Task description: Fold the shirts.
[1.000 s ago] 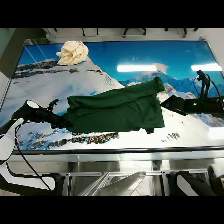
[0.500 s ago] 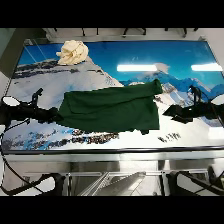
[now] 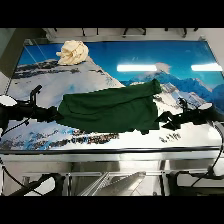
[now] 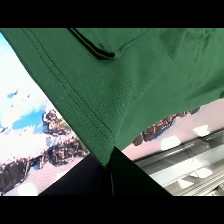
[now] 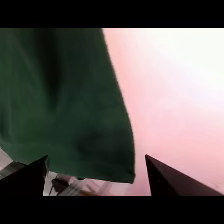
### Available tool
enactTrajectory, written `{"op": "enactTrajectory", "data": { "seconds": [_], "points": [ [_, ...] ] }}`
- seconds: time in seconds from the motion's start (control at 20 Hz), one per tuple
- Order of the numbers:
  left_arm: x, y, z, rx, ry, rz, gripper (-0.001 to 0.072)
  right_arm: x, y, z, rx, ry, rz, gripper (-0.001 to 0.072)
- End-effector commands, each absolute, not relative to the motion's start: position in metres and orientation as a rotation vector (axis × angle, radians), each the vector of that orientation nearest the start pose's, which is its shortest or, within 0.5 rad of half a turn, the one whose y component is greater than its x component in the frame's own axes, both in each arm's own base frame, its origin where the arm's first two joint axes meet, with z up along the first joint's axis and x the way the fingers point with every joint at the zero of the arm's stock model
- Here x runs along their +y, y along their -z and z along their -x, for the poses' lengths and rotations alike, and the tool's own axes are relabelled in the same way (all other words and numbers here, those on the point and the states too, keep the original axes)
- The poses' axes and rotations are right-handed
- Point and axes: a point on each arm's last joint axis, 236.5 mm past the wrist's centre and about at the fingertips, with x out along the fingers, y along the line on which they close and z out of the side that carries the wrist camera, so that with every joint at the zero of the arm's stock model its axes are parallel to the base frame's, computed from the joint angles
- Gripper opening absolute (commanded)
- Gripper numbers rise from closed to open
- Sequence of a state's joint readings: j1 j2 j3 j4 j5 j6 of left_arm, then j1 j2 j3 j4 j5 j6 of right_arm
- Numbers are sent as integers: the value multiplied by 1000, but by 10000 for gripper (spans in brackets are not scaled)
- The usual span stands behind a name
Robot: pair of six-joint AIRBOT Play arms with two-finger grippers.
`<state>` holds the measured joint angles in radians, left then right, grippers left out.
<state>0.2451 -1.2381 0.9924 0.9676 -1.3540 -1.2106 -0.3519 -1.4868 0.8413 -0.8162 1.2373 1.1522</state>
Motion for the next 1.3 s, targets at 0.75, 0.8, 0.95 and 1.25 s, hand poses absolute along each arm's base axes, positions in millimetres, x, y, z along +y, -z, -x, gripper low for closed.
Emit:
{"op": "enactTrajectory", "data": {
  "seconds": [0.75,0.8,0.95,1.25],
  "points": [
    [-76,-101,-289,1220,453,419,10,45,-96,-287,1051,-292,-434,23],
    [-79,-123,-287,1161,446,381,10,38,-125,-279,971,-246,-385,23],
    [-82,-185,-275,1028,419,236,9,27,-203,-251,826,-169,-243,23],
    [-47,-328,-228,756,222,-70,9,25,-335,-221,640,-132,-93,23]
  ]
}}
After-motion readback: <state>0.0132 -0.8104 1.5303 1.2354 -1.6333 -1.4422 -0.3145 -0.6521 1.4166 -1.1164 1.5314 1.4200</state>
